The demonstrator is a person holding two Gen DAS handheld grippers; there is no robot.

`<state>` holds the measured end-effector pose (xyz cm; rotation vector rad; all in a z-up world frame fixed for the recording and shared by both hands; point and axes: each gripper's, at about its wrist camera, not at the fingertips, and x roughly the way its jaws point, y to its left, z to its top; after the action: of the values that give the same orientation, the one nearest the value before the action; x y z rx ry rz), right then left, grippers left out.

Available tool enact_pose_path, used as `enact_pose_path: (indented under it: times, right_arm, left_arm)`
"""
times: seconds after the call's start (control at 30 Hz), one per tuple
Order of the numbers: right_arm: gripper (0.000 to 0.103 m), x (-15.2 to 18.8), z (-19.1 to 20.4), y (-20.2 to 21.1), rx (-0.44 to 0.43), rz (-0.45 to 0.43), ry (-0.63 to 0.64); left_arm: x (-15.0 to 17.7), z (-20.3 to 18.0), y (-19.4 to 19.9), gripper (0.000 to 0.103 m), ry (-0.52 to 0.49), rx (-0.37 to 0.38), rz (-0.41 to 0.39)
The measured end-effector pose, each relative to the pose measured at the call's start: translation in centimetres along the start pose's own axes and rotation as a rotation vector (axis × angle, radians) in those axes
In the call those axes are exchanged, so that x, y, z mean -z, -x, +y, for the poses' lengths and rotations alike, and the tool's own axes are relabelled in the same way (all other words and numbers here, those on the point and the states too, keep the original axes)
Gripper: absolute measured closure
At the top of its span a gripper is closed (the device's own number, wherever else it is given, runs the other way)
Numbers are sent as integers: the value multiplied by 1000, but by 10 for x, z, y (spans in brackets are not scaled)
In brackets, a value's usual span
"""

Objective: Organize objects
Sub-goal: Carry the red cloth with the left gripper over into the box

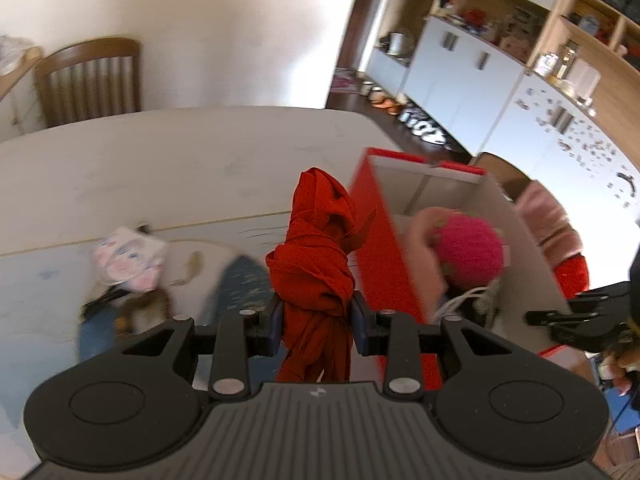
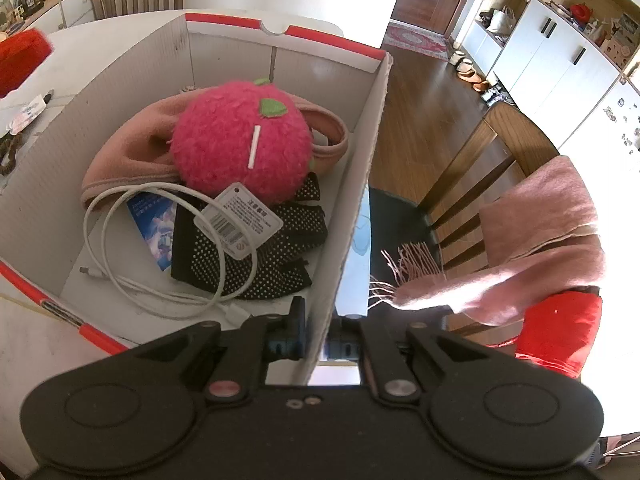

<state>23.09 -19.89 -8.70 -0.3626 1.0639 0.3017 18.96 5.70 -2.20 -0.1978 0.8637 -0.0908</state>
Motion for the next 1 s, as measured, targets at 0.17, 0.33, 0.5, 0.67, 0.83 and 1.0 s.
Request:
enact_pose_path:
  times: [0.17,0.33,0.5,0.67,0.83,1.0]
  right_arm:
    - [96,1,0,1,-3,-5,1]
    - [96,2,1,1,-3,-10,1]
    - [96,2,-1,1,-13,-13,6]
    - [96,3,-4,1,-21,-16,2]
    - [96,4,-5,0,-31,-17,5]
    - [95,4,-7,1,-44,-20,5]
  left_arm:
    - [-13,-40,-9,71,-51,43,5]
    - [-25,-78,-19,71,-120,72,3]
    - [-35,-106,-30,71,-149,82,6]
    - [-43,-127,-47,71,-162,58,24]
    - [-45,-142,-72,71,-175,-3,51]
    - [-44,-148,-94,71,-190,-71,76]
